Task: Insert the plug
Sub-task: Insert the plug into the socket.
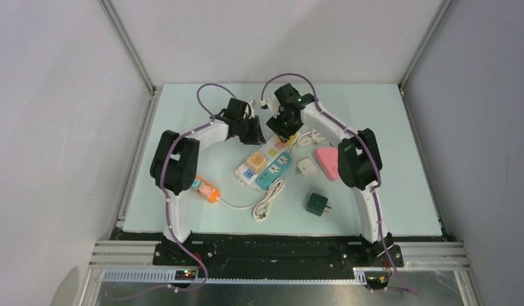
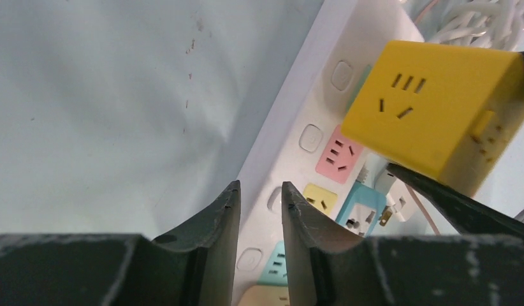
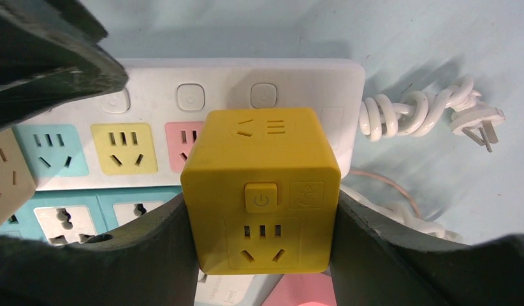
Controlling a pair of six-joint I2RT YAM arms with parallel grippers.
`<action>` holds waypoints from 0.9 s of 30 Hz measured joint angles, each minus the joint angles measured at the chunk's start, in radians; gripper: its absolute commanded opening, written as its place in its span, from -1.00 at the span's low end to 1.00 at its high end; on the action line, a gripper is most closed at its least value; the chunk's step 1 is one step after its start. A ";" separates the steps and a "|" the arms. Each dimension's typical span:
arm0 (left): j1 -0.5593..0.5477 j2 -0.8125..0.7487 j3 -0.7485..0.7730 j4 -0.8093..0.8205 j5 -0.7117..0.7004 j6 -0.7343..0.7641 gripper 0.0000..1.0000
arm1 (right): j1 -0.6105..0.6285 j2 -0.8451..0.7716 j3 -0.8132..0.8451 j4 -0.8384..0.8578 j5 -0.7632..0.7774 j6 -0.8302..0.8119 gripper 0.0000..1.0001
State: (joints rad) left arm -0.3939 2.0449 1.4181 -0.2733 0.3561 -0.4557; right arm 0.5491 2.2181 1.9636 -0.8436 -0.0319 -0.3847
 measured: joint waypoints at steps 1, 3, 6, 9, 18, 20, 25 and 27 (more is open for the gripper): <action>0.000 -0.013 -0.008 -0.002 -0.010 -0.001 -0.32 | 0.002 0.000 -0.001 0.002 0.006 0.007 -1.00; 0.001 -0.051 -0.025 0.000 -0.028 -0.009 -0.32 | 0.003 0.000 -0.006 0.009 0.014 0.018 -1.00; 0.004 -0.117 -0.045 0.005 -0.058 -0.021 -0.32 | 0.003 -0.005 -0.021 0.027 0.014 0.035 -1.00; 0.006 -0.178 -0.058 0.012 -0.085 -0.035 -0.33 | 0.002 -0.005 -0.024 0.041 0.003 0.053 -1.00; 0.031 -0.273 -0.134 0.029 -0.210 -0.077 -0.41 | -0.008 0.044 0.029 0.013 -0.008 0.100 -1.00; 0.037 -0.286 -0.158 0.024 -0.248 -0.086 -0.40 | -0.008 0.018 -0.021 0.055 -0.006 0.099 -1.00; 0.043 -0.322 -0.180 0.024 -0.303 -0.094 -0.40 | -0.013 -0.050 -0.150 0.171 -0.018 0.104 -1.00; 0.043 -0.334 -0.180 0.024 -0.310 -0.094 -0.40 | -0.014 -0.053 -0.157 0.184 -0.018 0.108 -1.00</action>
State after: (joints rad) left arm -0.3508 1.7107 1.2381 -0.2489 0.0460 -0.5499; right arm 0.5354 2.1651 1.8065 -0.6598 -0.0498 -0.2764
